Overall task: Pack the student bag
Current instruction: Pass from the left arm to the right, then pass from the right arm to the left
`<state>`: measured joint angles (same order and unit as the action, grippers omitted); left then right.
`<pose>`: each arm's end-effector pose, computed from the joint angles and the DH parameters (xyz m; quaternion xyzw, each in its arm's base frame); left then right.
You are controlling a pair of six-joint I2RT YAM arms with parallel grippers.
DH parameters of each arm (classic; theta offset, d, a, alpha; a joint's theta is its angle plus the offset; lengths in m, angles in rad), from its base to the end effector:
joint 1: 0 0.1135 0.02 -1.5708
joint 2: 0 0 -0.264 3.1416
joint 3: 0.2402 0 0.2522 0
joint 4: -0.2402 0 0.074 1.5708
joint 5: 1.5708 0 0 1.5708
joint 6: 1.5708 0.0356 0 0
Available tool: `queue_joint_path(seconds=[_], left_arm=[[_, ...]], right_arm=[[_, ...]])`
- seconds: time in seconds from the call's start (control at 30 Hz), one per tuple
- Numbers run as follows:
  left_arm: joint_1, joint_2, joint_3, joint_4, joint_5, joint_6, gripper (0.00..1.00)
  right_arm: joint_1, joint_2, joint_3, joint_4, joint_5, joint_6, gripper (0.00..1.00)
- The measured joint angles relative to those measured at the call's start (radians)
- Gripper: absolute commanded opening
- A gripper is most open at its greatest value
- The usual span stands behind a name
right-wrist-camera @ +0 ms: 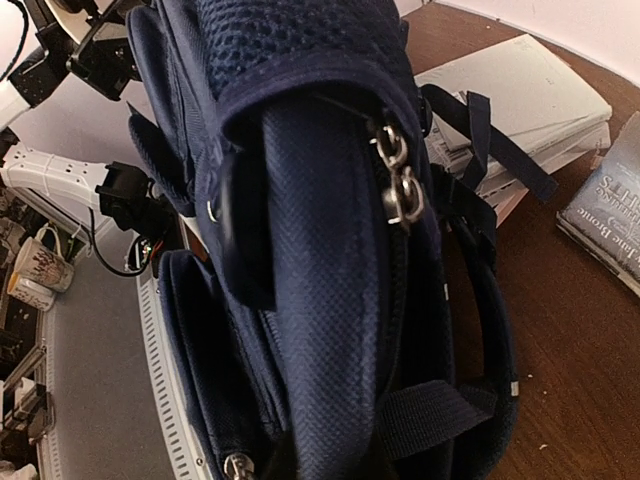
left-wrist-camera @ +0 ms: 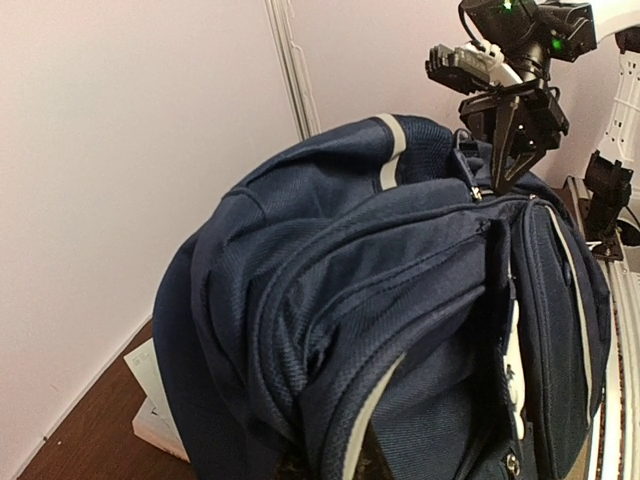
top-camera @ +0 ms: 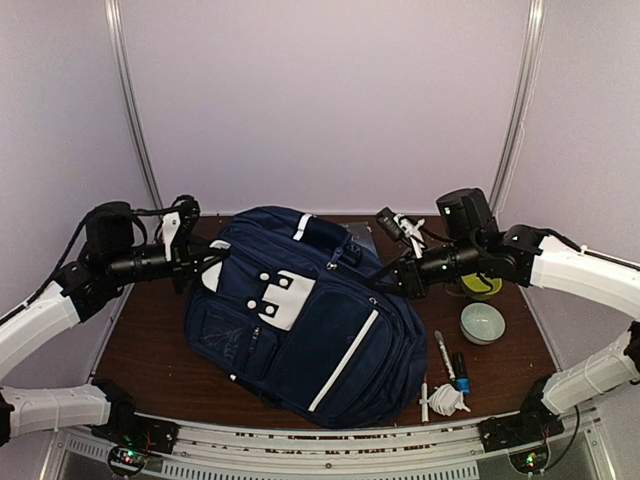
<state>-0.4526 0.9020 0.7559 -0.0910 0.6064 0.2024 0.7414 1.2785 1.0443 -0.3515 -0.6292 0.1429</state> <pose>0.1780 -0.1091 0.3201 0.4161 0.6507 -0.3064 0.5564 0.1937 0.2057 0.3110 -0.3868 0.7575 0.4388 0.2898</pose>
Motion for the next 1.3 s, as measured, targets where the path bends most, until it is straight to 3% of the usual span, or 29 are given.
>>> queue_joint_path(seconds=[0.1,0.2,0.27,0.33,0.47,0.63,0.93,1.1,1.3], left_arm=[[0.000,-0.018,0.002,-0.009,0.005,-0.012,0.02],[-0.005,-0.062,0.003,-0.030,0.016,-0.013,0.56],[-0.018,-0.110,0.003,-0.056,0.016,0.008,0.77],[-0.046,-0.166,0.008,-0.107,0.014,0.039,0.88],[-0.087,-0.248,0.043,-0.240,0.003,0.085,0.96],[-0.094,-0.260,0.145,-0.311,-0.083,0.083,0.97],[-0.167,0.027,0.423,-0.442,-0.099,0.112,0.98],[-0.260,0.146,0.478,-0.513,-0.076,0.190,0.98],[-0.266,0.260,0.571,-0.525,-0.151,0.233,0.98]], right_arm=[[0.003,0.002,0.054,-0.060,0.002,-0.013,0.00],[0.005,0.000,0.121,-0.129,0.006,-0.048,0.00],[0.005,0.000,0.172,-0.187,0.014,-0.087,0.00],[0.004,-0.001,0.227,-0.253,0.017,-0.137,0.00],[0.004,0.015,0.375,-0.422,-0.011,-0.269,0.00],[0.004,0.087,0.545,-0.611,-0.023,-0.439,0.00],[0.008,0.228,0.715,-0.768,-0.063,-0.612,0.00],[0.010,0.246,0.746,-0.801,-0.078,-0.654,0.00],[0.011,0.258,0.753,-0.819,-0.101,-0.695,0.00]])
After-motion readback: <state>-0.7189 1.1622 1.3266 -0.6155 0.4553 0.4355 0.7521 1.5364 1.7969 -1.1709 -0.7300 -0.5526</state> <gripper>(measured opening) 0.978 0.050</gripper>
